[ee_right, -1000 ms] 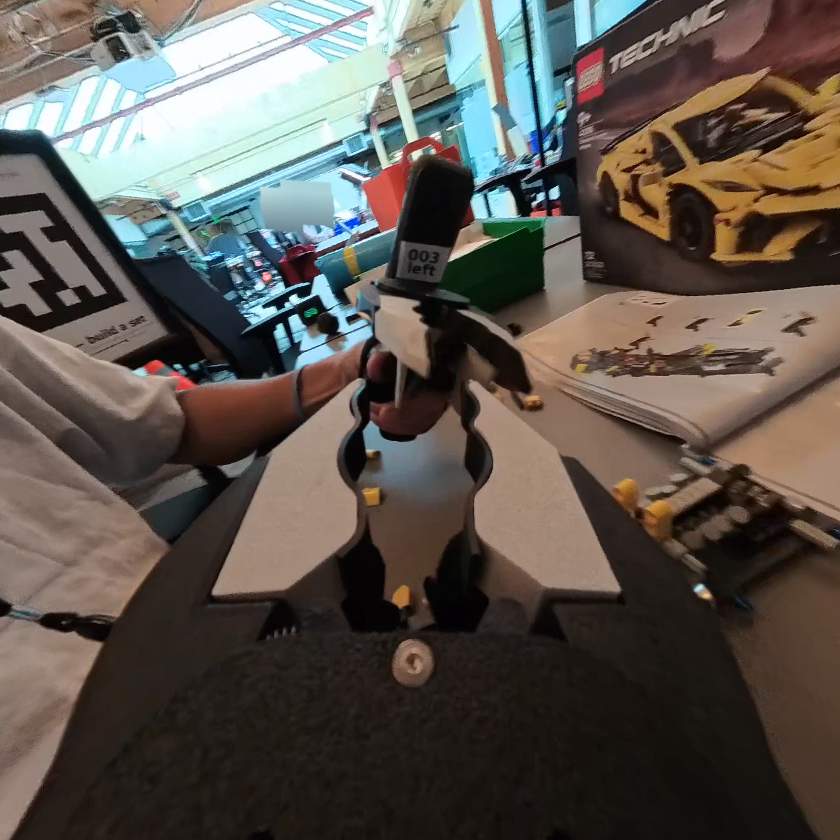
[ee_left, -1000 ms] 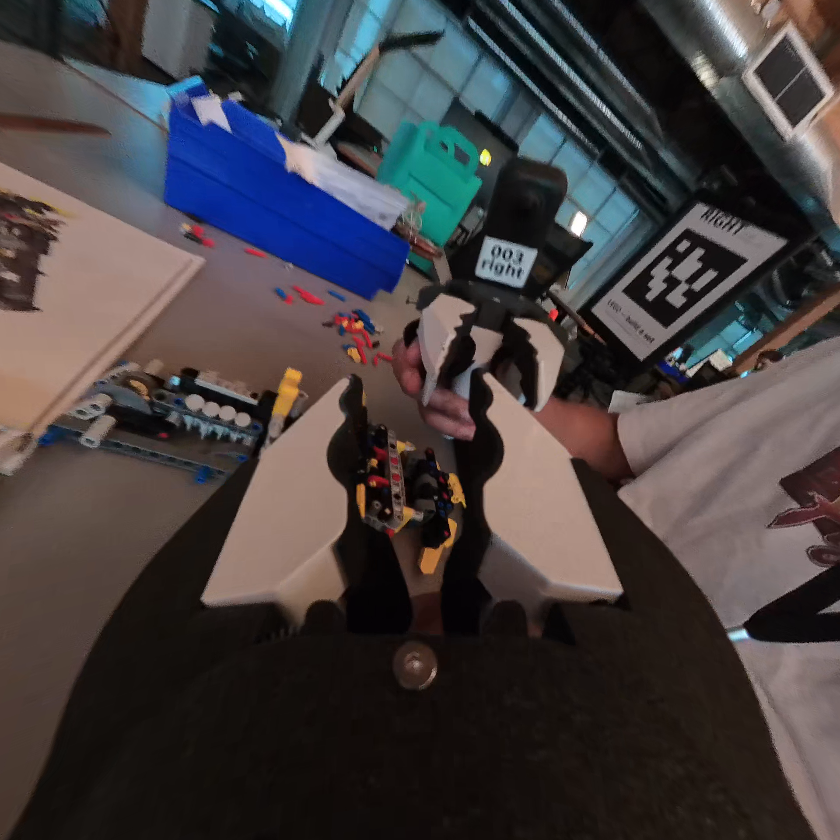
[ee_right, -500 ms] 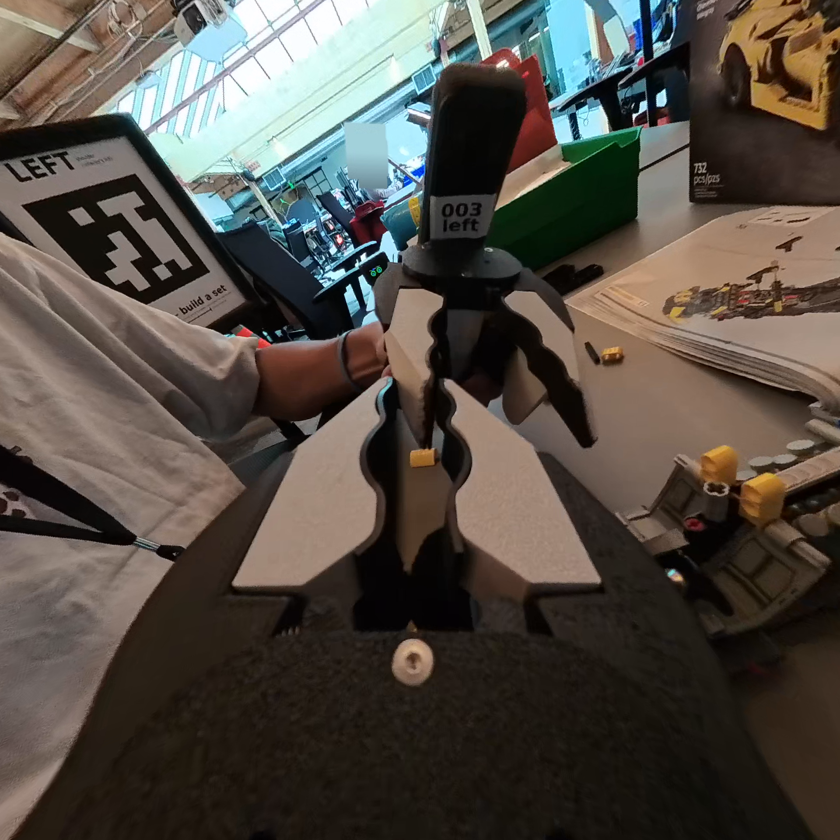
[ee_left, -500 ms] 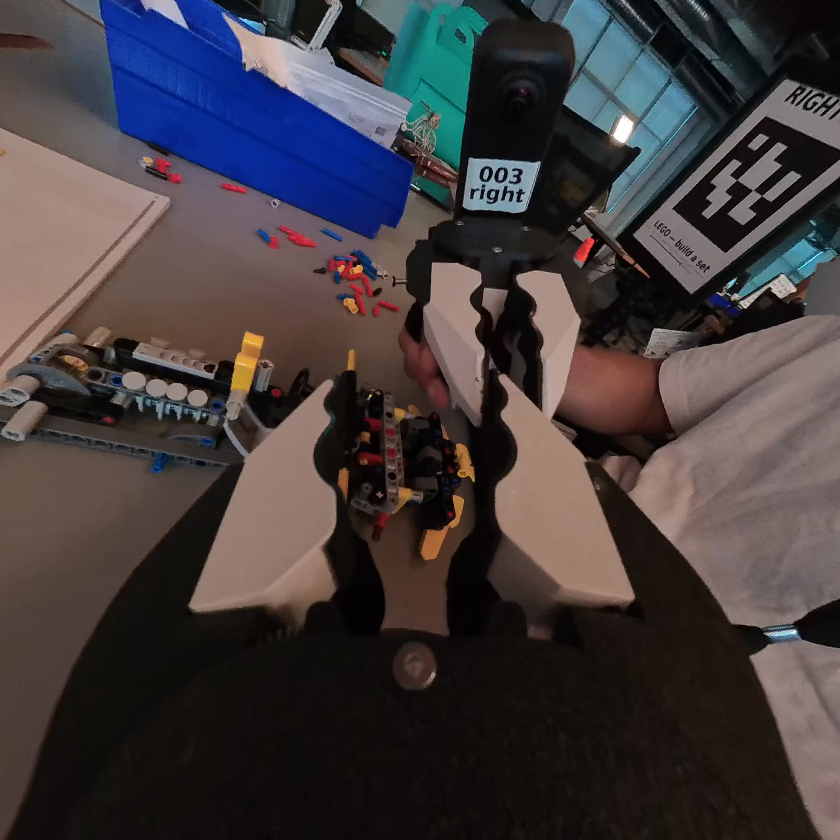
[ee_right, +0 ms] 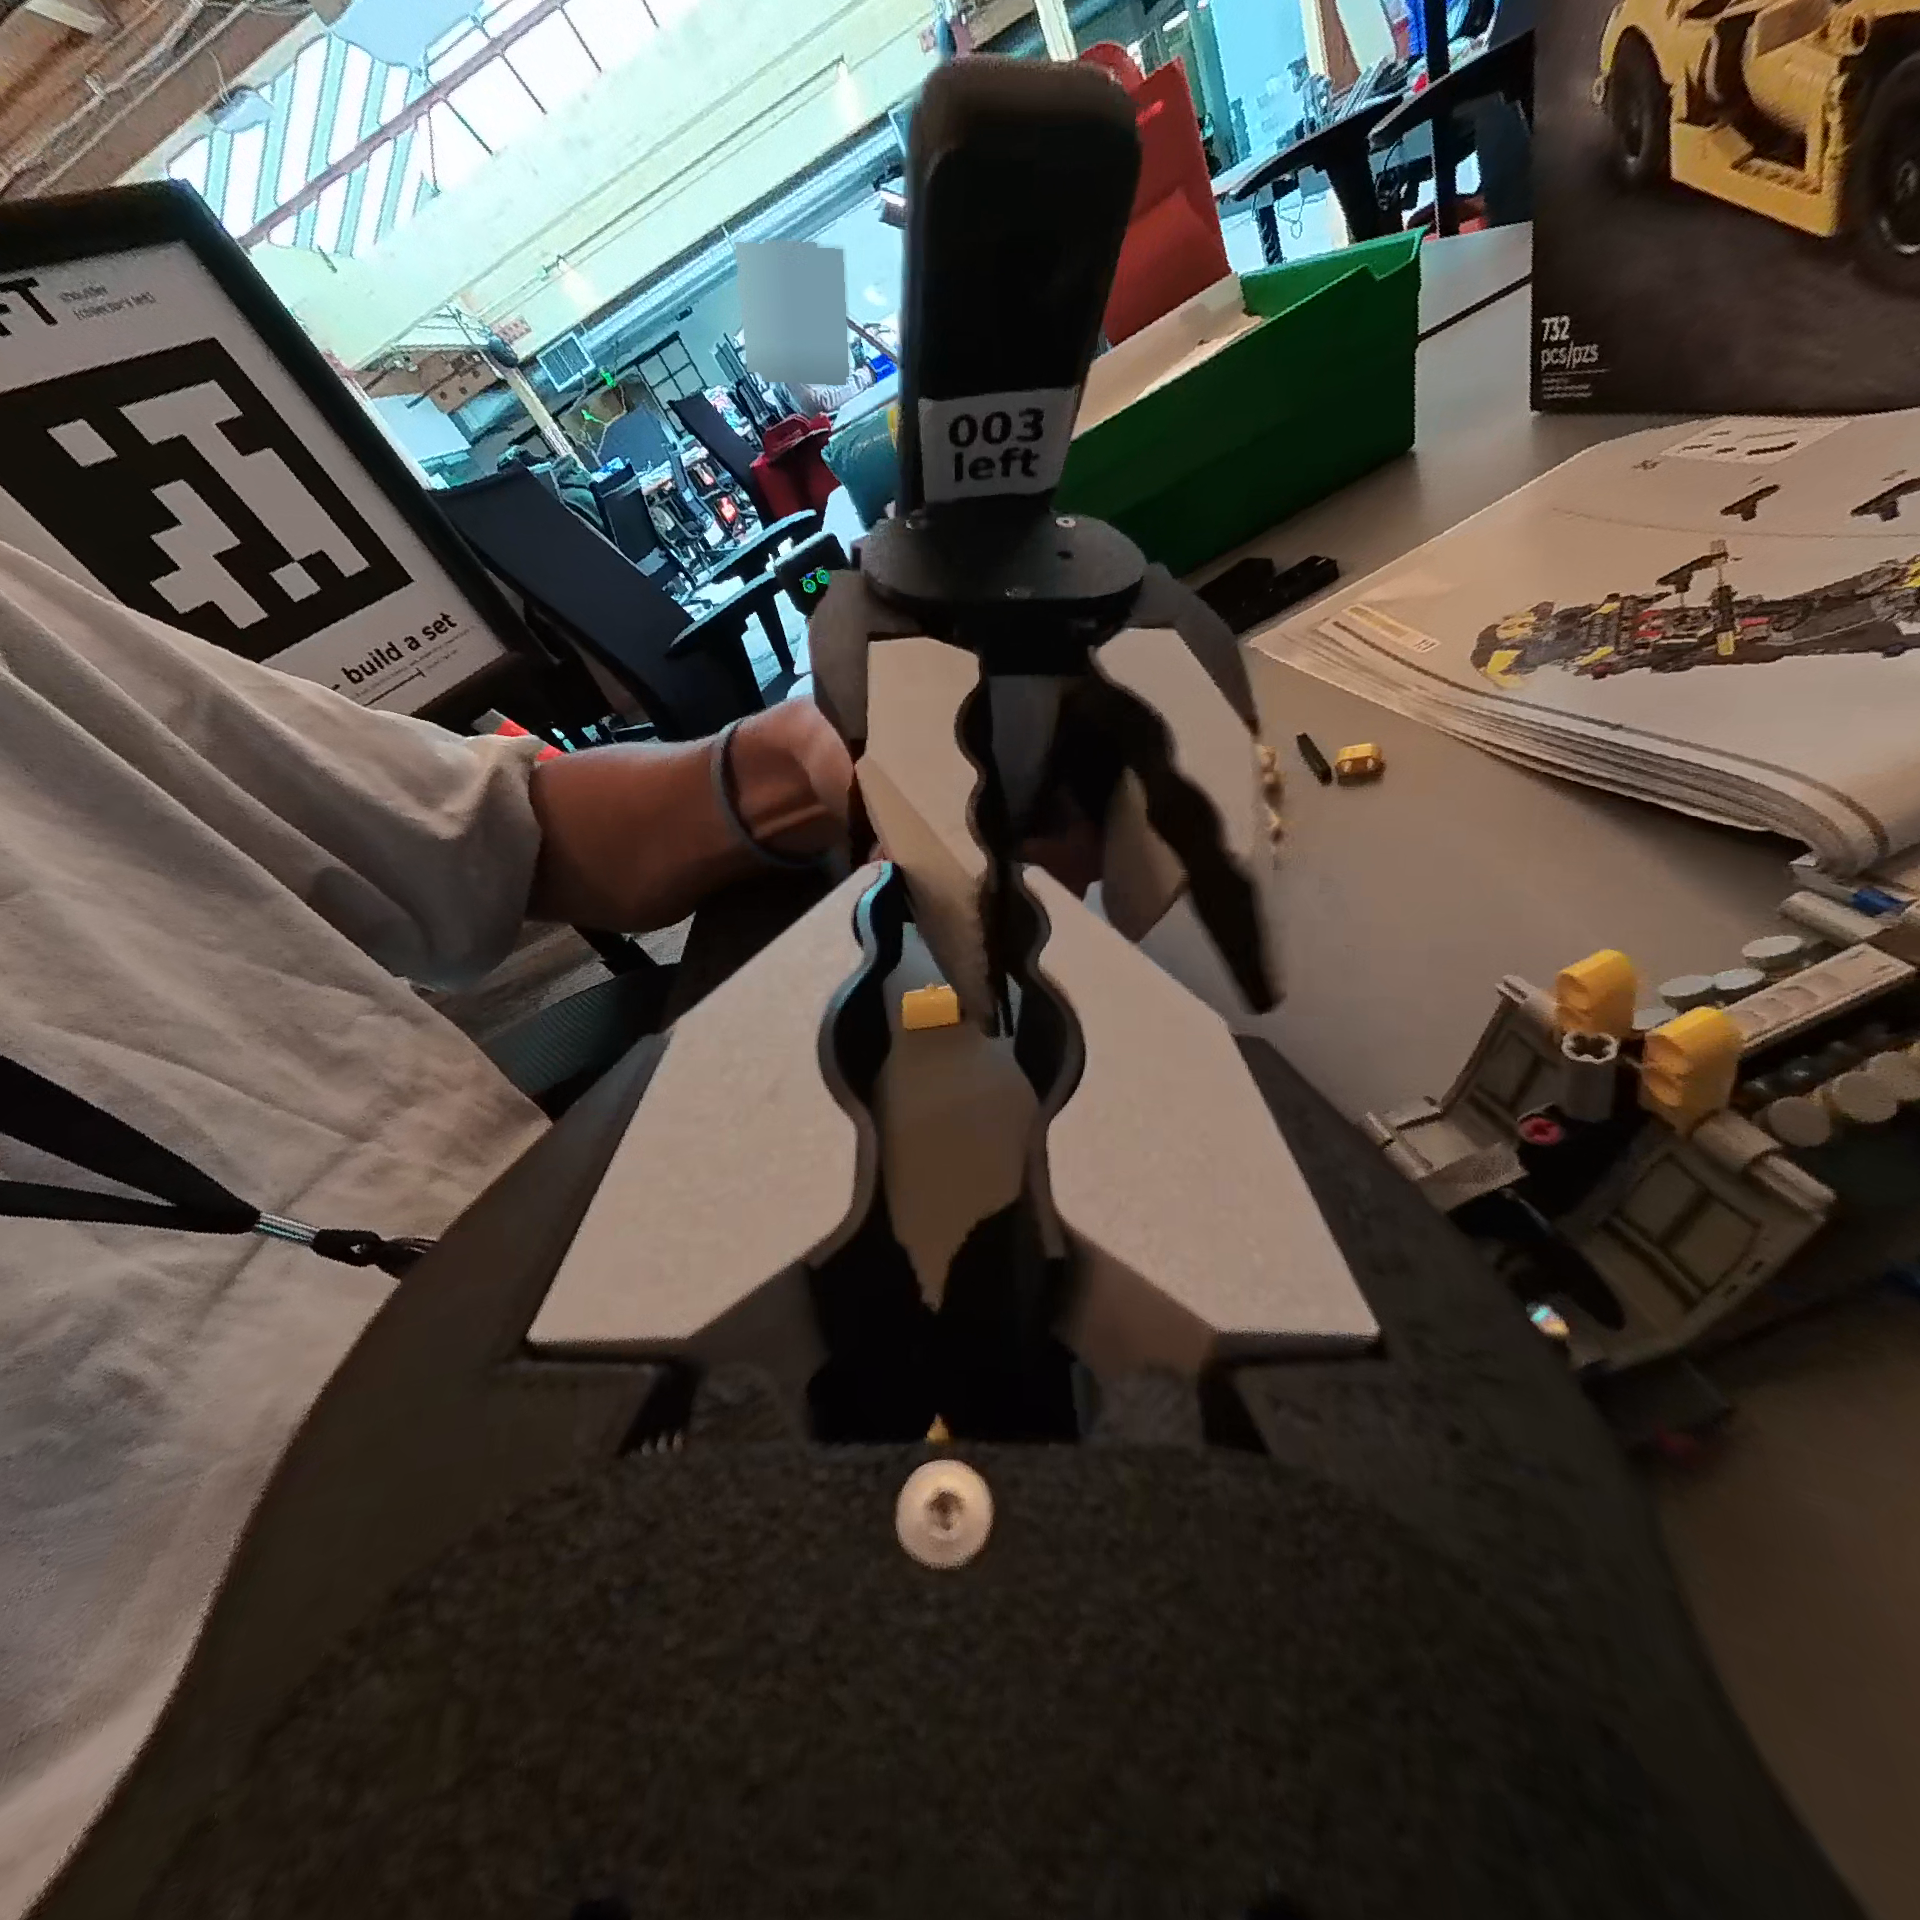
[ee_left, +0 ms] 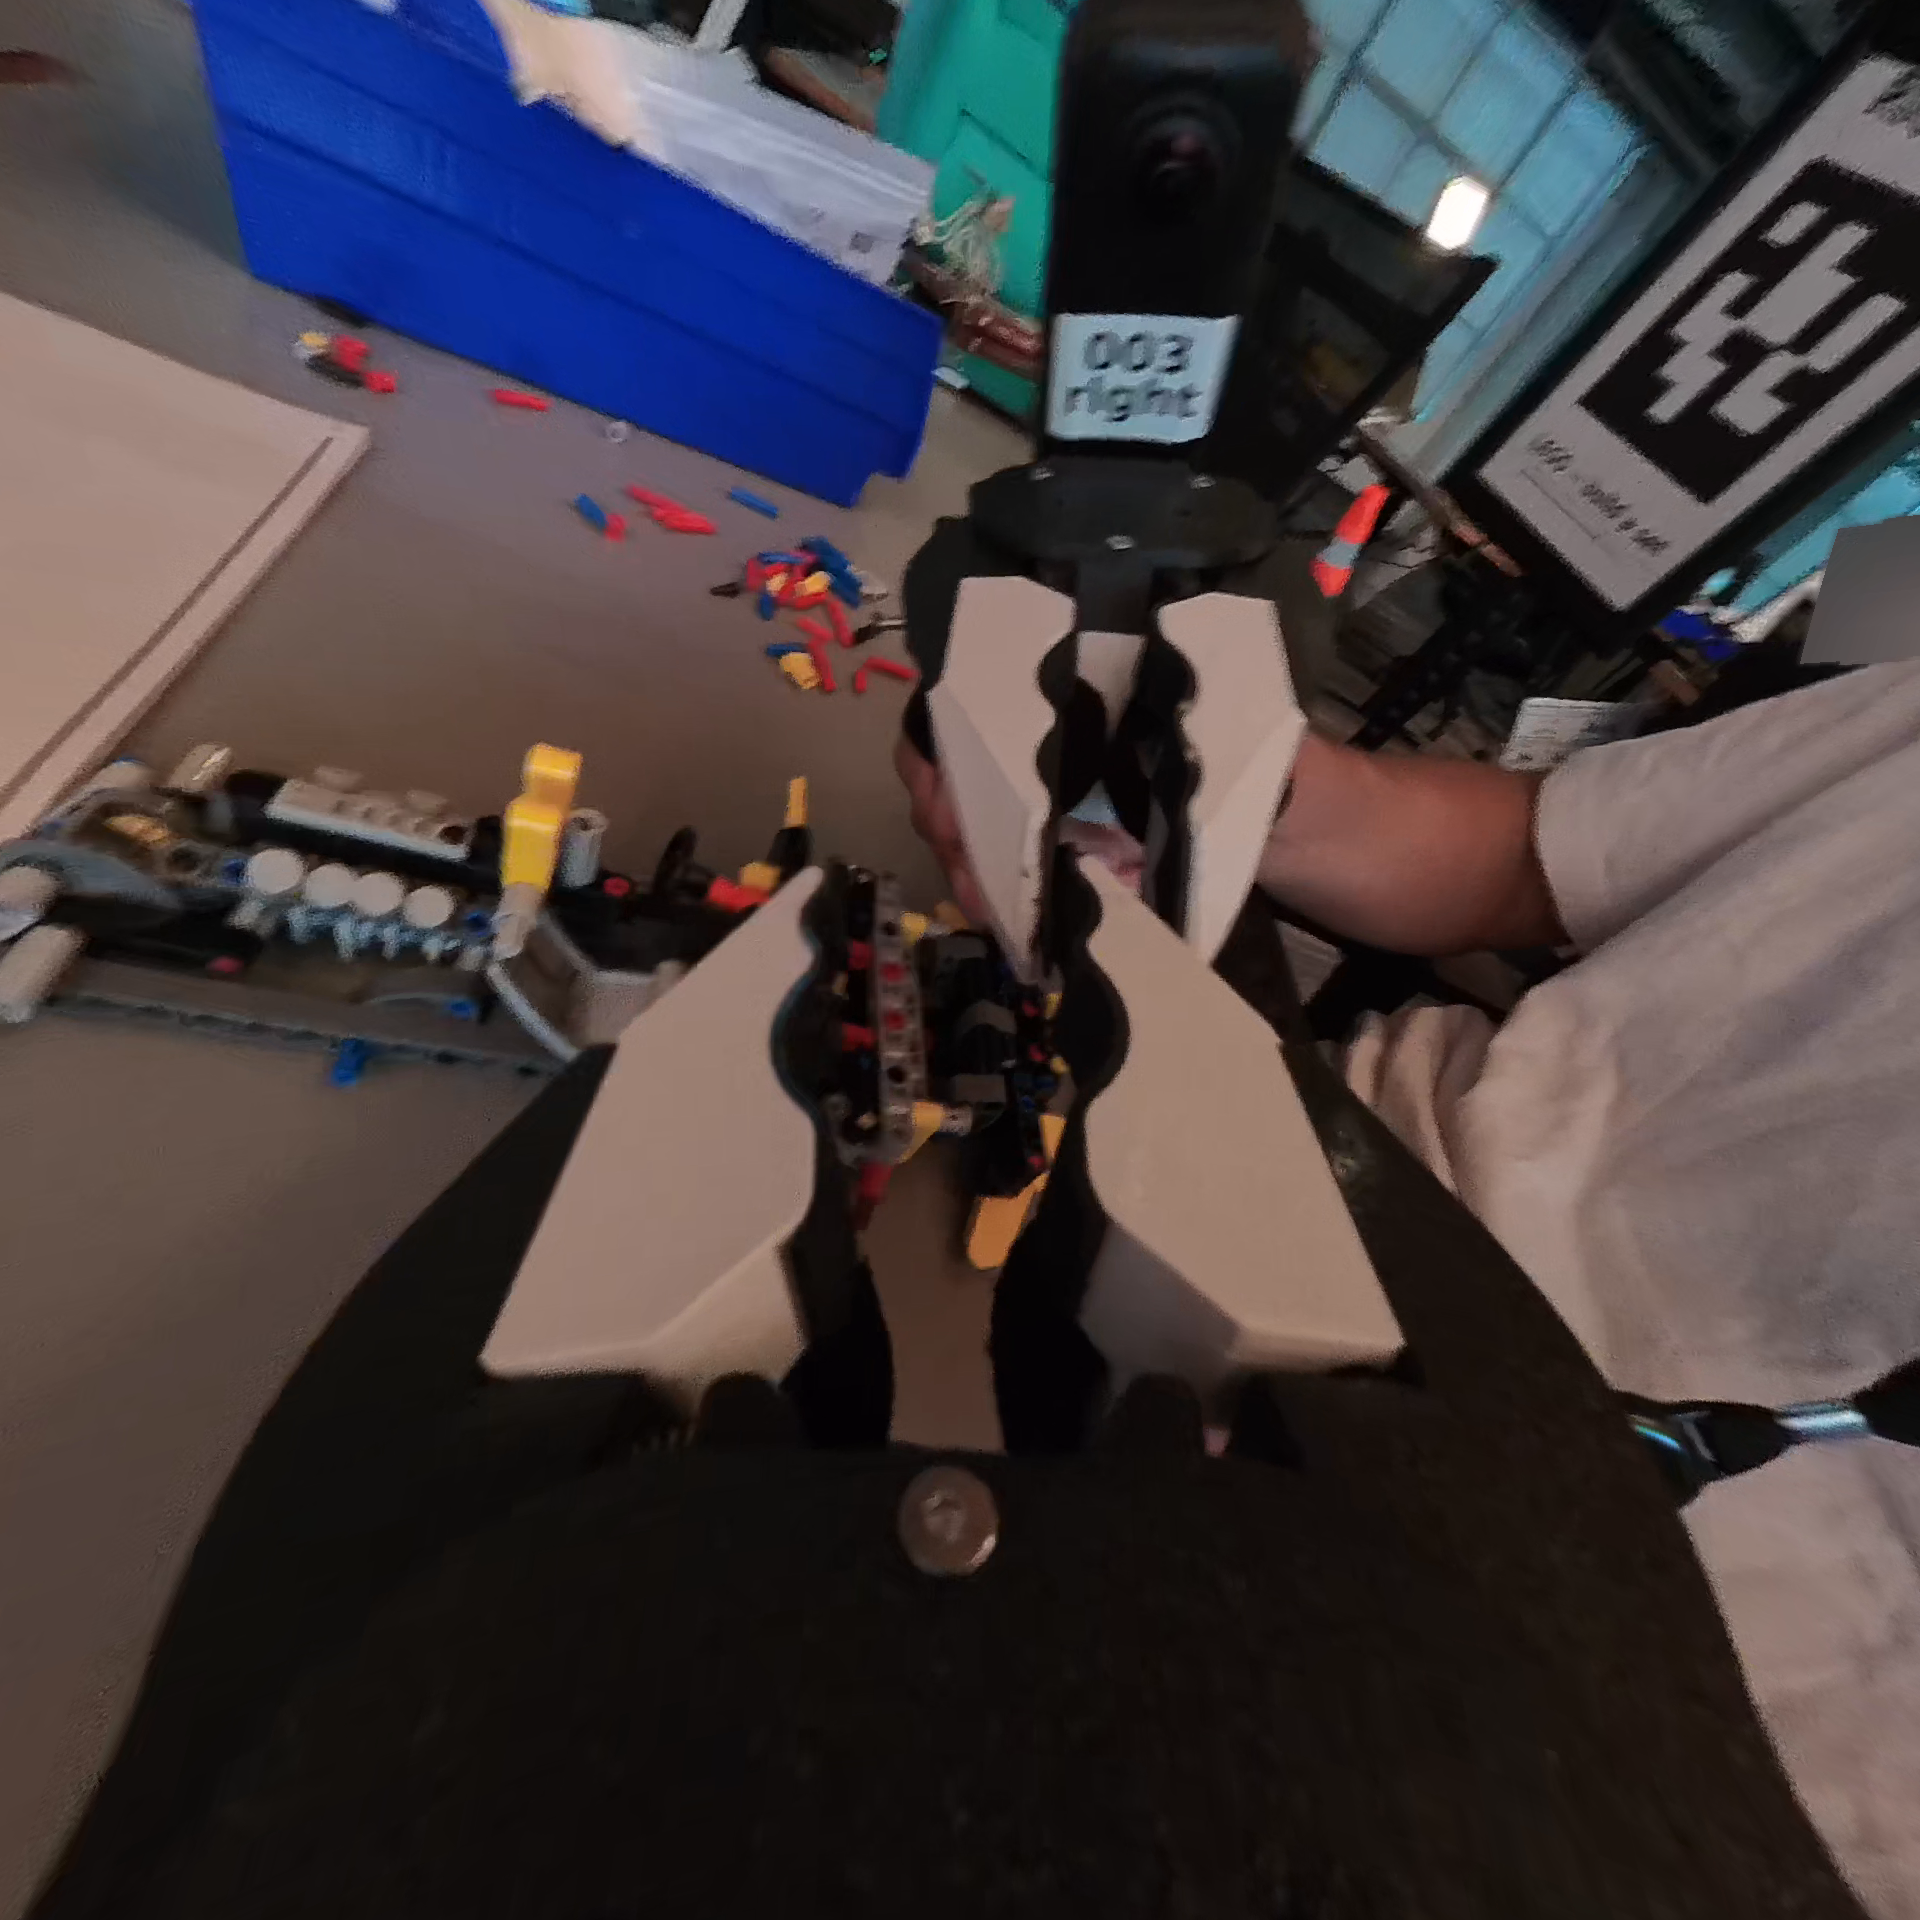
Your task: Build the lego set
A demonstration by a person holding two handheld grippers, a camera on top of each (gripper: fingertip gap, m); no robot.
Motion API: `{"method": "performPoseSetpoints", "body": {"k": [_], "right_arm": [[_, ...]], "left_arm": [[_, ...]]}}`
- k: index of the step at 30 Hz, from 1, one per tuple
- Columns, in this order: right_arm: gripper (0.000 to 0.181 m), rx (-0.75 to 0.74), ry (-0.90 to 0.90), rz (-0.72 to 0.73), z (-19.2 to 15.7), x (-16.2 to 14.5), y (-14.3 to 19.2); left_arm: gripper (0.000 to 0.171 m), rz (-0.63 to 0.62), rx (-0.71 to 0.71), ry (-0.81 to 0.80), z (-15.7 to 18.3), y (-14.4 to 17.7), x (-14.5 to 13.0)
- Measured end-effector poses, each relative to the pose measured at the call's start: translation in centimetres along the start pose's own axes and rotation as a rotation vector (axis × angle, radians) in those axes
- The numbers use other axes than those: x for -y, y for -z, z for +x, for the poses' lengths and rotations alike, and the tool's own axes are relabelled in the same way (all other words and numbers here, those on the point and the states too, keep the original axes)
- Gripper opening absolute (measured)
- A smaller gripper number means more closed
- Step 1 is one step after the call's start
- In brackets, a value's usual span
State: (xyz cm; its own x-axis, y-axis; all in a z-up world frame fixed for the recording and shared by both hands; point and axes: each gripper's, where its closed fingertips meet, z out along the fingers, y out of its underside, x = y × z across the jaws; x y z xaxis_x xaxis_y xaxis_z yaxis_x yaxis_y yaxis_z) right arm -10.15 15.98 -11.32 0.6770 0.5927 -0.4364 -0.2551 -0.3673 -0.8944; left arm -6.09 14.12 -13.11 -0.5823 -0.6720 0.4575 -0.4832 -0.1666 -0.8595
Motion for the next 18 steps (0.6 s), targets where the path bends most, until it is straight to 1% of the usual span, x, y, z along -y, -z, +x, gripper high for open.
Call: {"method": "performPoseSetpoints", "body": {"k": [1,4,6,9,12,14,15,16,17,18], "right_arm": [[0.018,0.013,0.003,0.009,-0.19,0.19,0.11],[0.017,0.046,-0.012,0.028,-0.45,0.58,0.59],[0.017,0.062,-0.041,0.038,-0.55,0.68,0.62],[0.016,0.059,-0.038,0.035,-0.63,0.59,0.49],[0.016,0.066,-0.051,0.049,-0.66,0.81,0.50],[0.015,0.052,-0.063,0.057,-0.39,0.96,0.49],[0.016,0.042,-0.073,0.050,-0.12,0.82,0.53],[0.016,0.043,-0.089,0.042,0.00,0.62,0.54],[0.016,0.049,-0.096,0.039,-0.04,0.51,0.57],[0.016,0.053,-0.093,0.038,-0.14,0.49,0.62]], "left_arm": [[0.024,0.010,-0.034,0.006,0.65,-0.07,0.21],[0.023,-0.008,-0.055,0.072,1.01,-0.32,0.49],[0.023,0.010,-0.077,0.092,1.24,-0.33,0.56],[0.029,0.017,-0.090,0.119,1.12,-0.26,0.45],[0.034,0.054,-0.111,0.151,0.98,-0.25,0.81],[0.033,0.074,-0.126,0.197,0.69,-0.34,0.87],[0.028,0.079,-0.131,0.205,0.68,-0.42,0.79],[0.017,0.084,-0.148,0.189,1.03,-0.44,0.77],[0.013,0.091,-0.149,0.166,1.31,-0.48,0.81],[0.012,0.093,-0.137,0.148,1.37,-0.51,0.80]]}}
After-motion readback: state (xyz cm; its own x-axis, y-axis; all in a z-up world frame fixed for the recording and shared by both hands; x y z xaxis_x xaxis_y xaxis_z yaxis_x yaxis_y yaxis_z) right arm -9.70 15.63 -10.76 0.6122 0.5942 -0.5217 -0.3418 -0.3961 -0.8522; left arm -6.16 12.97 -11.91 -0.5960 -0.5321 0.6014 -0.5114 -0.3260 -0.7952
